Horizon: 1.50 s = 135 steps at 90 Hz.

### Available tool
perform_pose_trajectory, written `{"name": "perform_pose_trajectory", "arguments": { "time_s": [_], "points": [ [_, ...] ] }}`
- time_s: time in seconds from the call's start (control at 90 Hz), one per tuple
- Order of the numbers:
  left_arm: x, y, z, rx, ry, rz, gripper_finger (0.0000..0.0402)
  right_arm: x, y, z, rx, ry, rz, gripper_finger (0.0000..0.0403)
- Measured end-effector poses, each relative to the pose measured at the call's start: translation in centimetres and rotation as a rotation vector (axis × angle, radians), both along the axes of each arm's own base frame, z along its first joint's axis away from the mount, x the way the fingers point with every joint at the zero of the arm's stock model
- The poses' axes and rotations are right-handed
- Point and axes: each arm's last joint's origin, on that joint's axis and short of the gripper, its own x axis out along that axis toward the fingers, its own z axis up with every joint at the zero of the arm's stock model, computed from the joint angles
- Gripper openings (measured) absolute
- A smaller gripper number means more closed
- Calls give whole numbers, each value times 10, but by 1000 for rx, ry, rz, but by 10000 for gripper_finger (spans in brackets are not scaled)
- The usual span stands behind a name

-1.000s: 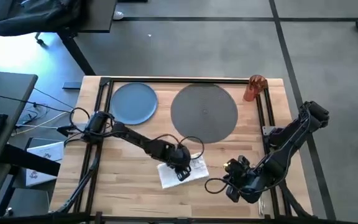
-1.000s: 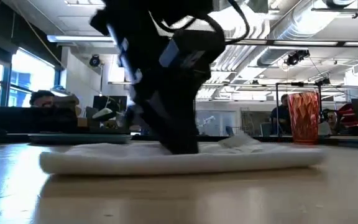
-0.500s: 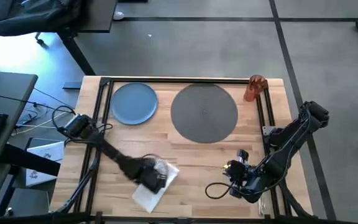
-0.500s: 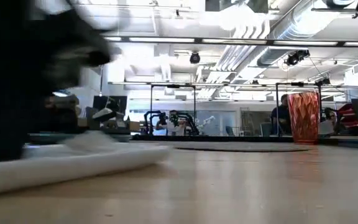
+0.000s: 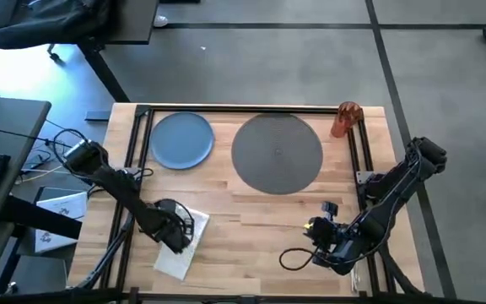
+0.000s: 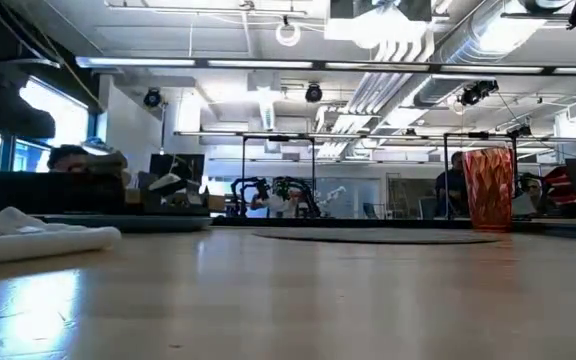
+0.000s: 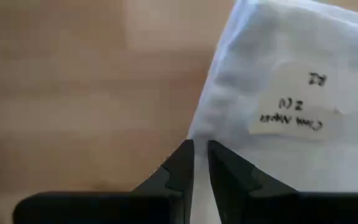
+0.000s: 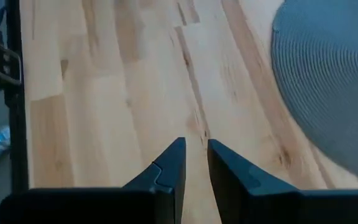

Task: Set table place
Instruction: Fold the white table napkin

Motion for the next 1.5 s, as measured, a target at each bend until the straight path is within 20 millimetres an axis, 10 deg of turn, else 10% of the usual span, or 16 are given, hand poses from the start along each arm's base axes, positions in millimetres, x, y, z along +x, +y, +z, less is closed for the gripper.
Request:
{"name": "perform_pose_trajectory", "arguments": {
  "time_s": [0.233,0.5,0.733,1.0,1.5],
  "points": [
    [-4,10,32,58,-221,-179,30,13,-14,0,101,-39,-215,50],
    [22,-2,21,214,-322,-730,17,41,-44,2,166,-96,-385,50],
    [21,4,-9,74,-71,-593,16,61,-65,5,202,-143,-444,50],
    [-16,10,1,73,195,-454,2,66,-73,3,145,-41,-267,50],
    [-17,-10,36,-79,49,-619,0,66,-73,4,62,-27,-174,50]
  ]
}}
